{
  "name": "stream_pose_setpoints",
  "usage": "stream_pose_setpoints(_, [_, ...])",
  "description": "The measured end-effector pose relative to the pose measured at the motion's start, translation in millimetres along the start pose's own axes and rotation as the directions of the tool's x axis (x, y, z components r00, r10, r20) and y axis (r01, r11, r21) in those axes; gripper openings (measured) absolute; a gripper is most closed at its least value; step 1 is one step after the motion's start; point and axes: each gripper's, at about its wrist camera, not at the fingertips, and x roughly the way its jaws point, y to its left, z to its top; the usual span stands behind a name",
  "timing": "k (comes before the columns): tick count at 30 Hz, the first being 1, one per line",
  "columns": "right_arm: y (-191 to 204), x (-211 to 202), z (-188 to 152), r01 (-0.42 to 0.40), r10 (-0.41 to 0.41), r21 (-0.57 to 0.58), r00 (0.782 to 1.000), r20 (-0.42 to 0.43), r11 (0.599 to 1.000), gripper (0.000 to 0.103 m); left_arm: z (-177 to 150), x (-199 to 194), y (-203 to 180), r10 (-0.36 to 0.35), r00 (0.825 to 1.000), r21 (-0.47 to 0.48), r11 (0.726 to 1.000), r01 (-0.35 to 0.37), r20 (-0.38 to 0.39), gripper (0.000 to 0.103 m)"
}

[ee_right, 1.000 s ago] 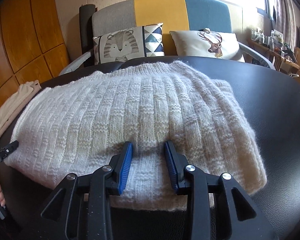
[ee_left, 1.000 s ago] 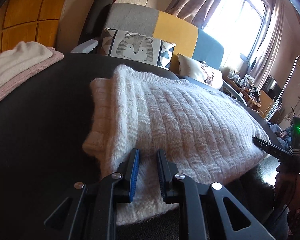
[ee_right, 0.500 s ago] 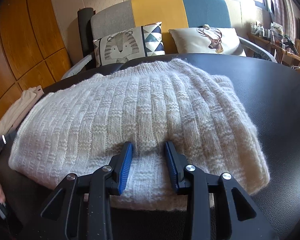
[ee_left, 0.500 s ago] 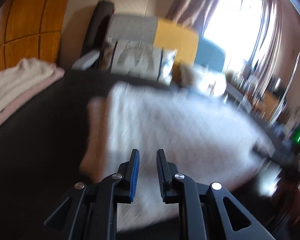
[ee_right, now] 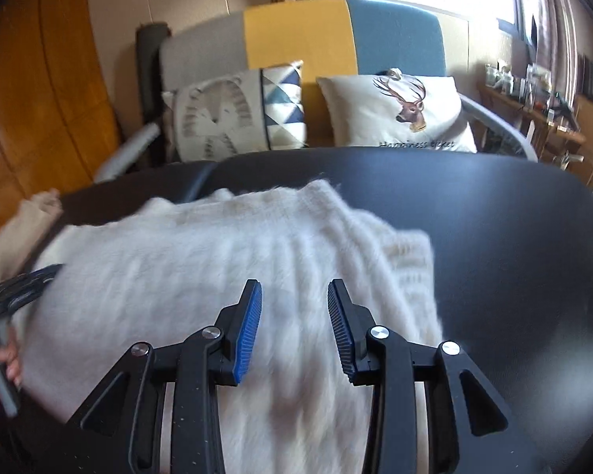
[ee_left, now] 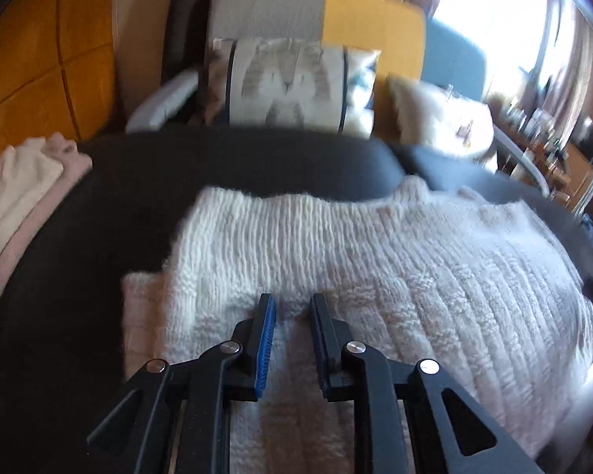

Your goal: Fold clothes

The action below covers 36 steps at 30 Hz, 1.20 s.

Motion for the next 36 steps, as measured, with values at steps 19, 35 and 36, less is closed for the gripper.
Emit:
stream_pose_setpoints(19, [-34.4,64.0,17.4,0.039,-0.036,0.036,0.996,-0.081,0.999,0.035,-4.3,17.5,16.8,-0.059,0.998,-0.038,0.998,0.059,-0.024,0.02])
stream_pose_setpoints(35, [-27.1,-6.3,-10.3,-0.078,0.078,0.159,0.997,0.011,0.984,0.035,-12.1,-16.5,21.5,-0.122,0.986,-0.037,0.992,0.119,-0.111,0.02])
stream_pose_setpoints(36, [-22.1,-2.3,-3.6,-0.079,0.079,0.139,0.997,0.001,0.987,0.035,-5.2,-16.3,22.3,-0.131,0.986,-0.064,0.99,0.125,-0.103,0.02])
